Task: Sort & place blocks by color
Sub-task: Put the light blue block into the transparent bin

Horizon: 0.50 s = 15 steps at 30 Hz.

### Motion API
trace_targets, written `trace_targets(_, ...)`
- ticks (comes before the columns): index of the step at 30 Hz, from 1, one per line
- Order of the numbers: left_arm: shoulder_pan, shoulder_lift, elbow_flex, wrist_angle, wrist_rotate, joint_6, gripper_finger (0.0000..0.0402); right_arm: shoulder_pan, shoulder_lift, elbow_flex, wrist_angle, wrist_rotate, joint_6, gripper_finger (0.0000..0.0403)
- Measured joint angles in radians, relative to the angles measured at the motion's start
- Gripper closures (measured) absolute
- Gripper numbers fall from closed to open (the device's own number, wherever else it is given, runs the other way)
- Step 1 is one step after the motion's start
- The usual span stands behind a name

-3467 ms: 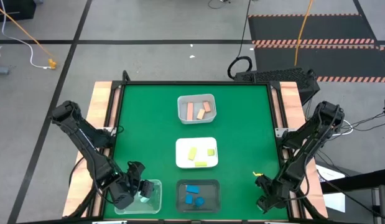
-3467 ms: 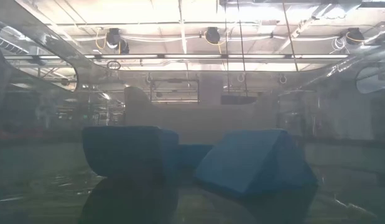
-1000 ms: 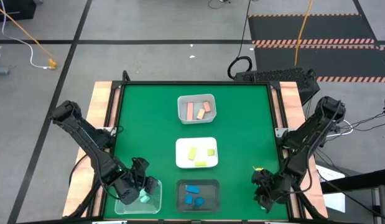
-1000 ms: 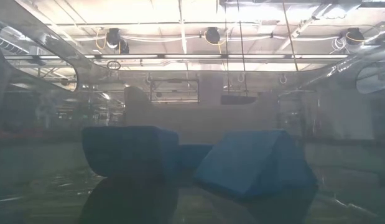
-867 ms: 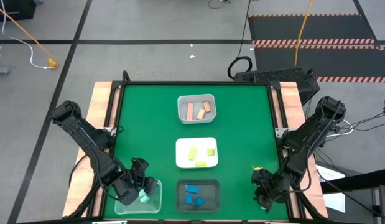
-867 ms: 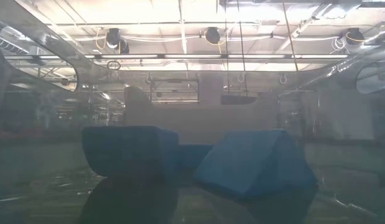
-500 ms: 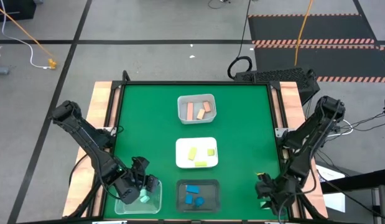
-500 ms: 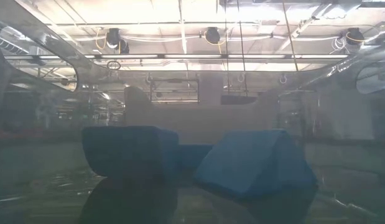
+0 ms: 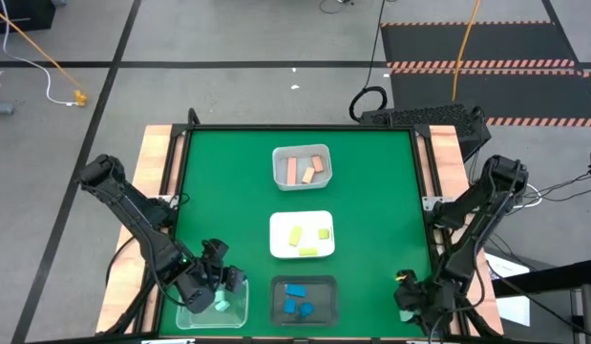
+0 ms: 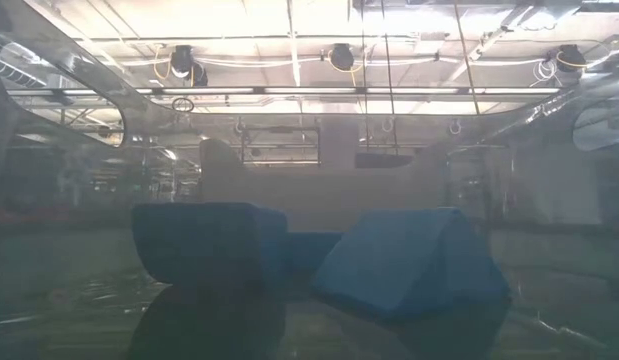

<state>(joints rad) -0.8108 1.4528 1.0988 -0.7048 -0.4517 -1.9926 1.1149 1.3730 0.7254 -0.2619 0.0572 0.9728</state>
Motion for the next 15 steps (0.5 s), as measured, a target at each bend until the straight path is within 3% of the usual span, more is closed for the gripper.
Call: trace_targets(15,0.041,0.000,0.000,-0.001,-0.013,0.091,0.0227,0.000,0.118,0.003,0.001,0.001,-0.019,0.0161)
